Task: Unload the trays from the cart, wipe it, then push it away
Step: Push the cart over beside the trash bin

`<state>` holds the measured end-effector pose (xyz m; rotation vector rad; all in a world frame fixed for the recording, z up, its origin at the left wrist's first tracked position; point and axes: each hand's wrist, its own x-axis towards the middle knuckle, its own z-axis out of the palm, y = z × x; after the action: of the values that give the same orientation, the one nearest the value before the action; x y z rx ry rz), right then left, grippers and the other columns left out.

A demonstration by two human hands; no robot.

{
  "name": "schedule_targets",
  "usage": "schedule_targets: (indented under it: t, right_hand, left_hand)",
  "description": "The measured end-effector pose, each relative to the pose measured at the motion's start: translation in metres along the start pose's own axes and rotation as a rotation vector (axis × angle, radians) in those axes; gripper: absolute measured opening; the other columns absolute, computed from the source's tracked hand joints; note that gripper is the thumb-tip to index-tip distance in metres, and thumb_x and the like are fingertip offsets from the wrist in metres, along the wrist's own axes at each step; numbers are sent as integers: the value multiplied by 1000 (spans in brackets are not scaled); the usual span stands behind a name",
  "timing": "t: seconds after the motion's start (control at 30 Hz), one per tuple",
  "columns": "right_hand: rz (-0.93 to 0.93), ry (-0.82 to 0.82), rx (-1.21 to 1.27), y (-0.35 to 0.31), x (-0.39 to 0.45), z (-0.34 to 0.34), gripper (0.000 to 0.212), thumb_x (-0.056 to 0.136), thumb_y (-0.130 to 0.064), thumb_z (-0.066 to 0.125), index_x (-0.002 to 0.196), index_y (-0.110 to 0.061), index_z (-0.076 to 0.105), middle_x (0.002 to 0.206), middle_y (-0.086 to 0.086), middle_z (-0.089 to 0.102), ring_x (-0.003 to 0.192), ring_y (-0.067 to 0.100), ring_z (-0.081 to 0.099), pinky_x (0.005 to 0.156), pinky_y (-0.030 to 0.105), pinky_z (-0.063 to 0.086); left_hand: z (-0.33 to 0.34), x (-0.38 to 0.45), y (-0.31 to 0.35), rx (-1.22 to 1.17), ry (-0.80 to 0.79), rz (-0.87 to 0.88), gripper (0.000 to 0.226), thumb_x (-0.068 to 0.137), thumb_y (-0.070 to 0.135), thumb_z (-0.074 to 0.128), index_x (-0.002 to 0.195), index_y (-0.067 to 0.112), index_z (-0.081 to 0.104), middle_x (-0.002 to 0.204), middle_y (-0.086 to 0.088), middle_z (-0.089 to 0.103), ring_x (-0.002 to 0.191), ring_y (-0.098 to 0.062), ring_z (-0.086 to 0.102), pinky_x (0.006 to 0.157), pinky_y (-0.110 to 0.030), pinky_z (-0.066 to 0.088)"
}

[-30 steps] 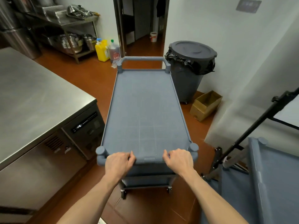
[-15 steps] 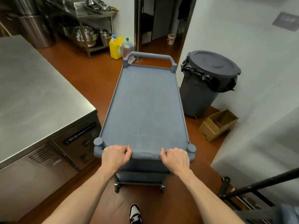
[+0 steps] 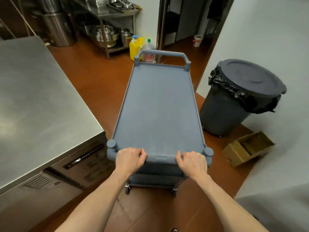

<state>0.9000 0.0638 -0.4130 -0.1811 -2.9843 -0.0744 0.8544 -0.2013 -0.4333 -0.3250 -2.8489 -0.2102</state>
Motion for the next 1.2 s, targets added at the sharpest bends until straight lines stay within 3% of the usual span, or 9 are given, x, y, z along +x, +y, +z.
schedule_targets:
  t: [0.07, 0.23, 0.33, 0.43, 0.53, 0.73, 0.83, 0.93, 1.2]
  right_hand:
    - [-21, 20, 9, 4, 25, 7, 60, 95, -53, 34, 43, -24, 40, 39, -7, 35, 35, 9, 27, 45, 14, 2]
    - [-78, 50, 21, 10, 97, 16, 59, 95, -52, 37, 43, -25, 38, 42, -8, 25, 37, 8, 21, 47, 13, 0]
    - [-125, -27, 34, 15, 139, 21, 60, 96, -54, 32, 45, -24, 43, 41, -7, 38, 34, 11, 41, 44, 14, 7]
    - [-179, -90, 45, 20, 181, 27, 69, 96, -56, 24, 49, -19, 59, 49, 1, 62, 46, 21, 63, 42, 19, 29]
    - [-224, -116, 56, 19, 221, 28, 73, 95, -58, 18, 56, -18, 64, 58, 4, 68, 55, 24, 68, 47, 27, 45]
    - [-306, -116, 24, 17, 296, 40, 68, 97, -55, 28, 61, -16, 72, 63, 8, 72, 61, 29, 72, 53, 32, 53]
    - [-328, -116, 25, 10, 326, 43, 66, 96, -53, 33, 61, -15, 73, 62, 11, 72, 60, 32, 71, 53, 32, 52]
    - [-371, -113, 20, 2, 356, 48, 70, 95, -55, 24, 60, -14, 71, 62, 10, 71, 60, 33, 71, 53, 32, 52]
    - [-471, -111, 28, -35, 431, 56, 73, 95, -55, 22, 57, -15, 69, 57, 7, 68, 54, 29, 68, 49, 29, 49]
  left_hand:
    - [6, 20, 0, -2, 14, -11, 50, 89, 43, 48, 46, 20, 57, 45, -2, 58, 39, -27, 59, 48, -26, 22]
    - [22, 74, 1, 6, 38, -59, 49, 89, 42, 48, 47, 18, 57, 45, -3, 59, 40, -29, 60, 47, -25, 23]
    - [32, 106, 3, 14, 51, -92, 48, 89, 40, 48, 47, 17, 57, 46, -2, 60, 41, -30, 61, 42, -25, 30]
    - [38, 138, 5, 21, 67, -129, 48, 88, 38, 49, 46, 16, 56, 45, -3, 59, 41, -32, 61, 40, -26, 36]
    - [45, 166, 4, 32, 71, -174, 48, 88, 38, 48, 46, 15, 55, 44, -4, 58, 40, -33, 60, 40, -26, 35]
    - [58, 218, 0, 67, 82, -258, 49, 88, 38, 47, 46, 15, 55, 44, -2, 58, 40, -31, 59, 42, -25, 31]
    - [61, 237, -4, 71, 75, -301, 49, 88, 38, 46, 46, 15, 54, 44, -2, 57, 40, -31, 59, 46, -25, 24]
    - [64, 257, -11, 76, 53, -353, 49, 88, 40, 45, 46, 16, 52, 44, -3, 56, 41, -31, 59, 48, -25, 20]
    - [69, 304, -44, 61, 47, -425, 49, 90, 39, 45, 47, 18, 52, 43, -1, 56, 39, -29, 58, 47, -24, 23]
